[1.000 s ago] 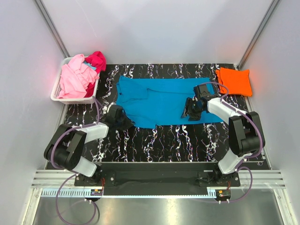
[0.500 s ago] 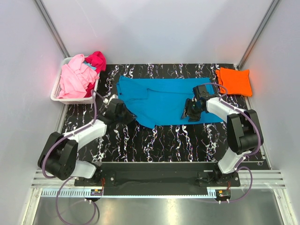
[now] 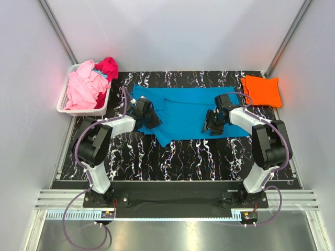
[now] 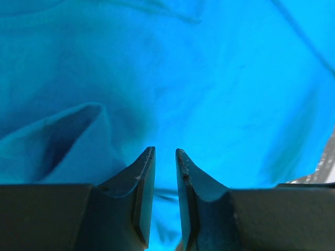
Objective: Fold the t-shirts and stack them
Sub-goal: Fold the tshirt
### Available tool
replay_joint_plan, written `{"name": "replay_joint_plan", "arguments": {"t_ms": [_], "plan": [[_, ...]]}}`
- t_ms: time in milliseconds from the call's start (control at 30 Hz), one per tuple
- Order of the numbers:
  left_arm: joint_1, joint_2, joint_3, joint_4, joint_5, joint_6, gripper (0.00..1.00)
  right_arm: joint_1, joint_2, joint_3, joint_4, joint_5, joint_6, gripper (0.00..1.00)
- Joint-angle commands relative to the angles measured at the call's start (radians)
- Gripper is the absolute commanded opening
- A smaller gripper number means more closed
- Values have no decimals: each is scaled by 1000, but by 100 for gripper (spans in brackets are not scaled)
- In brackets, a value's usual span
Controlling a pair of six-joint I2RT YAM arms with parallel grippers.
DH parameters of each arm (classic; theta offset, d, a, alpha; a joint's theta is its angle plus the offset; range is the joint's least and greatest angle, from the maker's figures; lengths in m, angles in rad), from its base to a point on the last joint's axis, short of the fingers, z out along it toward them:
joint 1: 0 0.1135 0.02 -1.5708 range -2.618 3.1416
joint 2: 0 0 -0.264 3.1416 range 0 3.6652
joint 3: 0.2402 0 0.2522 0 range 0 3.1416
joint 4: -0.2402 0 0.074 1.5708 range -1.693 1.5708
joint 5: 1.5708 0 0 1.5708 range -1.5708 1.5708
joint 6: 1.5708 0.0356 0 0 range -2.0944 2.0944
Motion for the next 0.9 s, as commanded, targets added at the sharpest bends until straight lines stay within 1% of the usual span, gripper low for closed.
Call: {"name": "replay_joint_plan", "arguments": {"t_ms": [0,167,333,400,433,467,533,567,733,867], "plan": [[-4,-24,25,45,27,42,27,12,6,42,22,-9,-16,55],[-4,-150,-62,71,-16,88,29,10,7,36,27,-15,-13,55],[-4,-255,-113,82,31,166,30,12,3,30,27,-25,-14,55],[-4,-280,-133,111,51,190,32,12,-2,24,29,-26,-14,55],[-4,-289,-128,84,54,214,34,12,-5,21,29,-26,-14,55],[-4,-288,-116,43,28,219,34,12,-8,19,29,-26,-13,55],[-3,-288,-76,-42,-66,220,34,10,-11,15,29,-26,-14,55],[-3,-292,-70,-100,-106,205,34,10,-17,10,29,-26,-14,55],[-3,-334,-116,-174,-257,64,34,10,-24,4,29,-22,-17,55],[-3,-342,-165,-194,-279,-19,34,10,-19,6,29,-20,-16,55]]}}
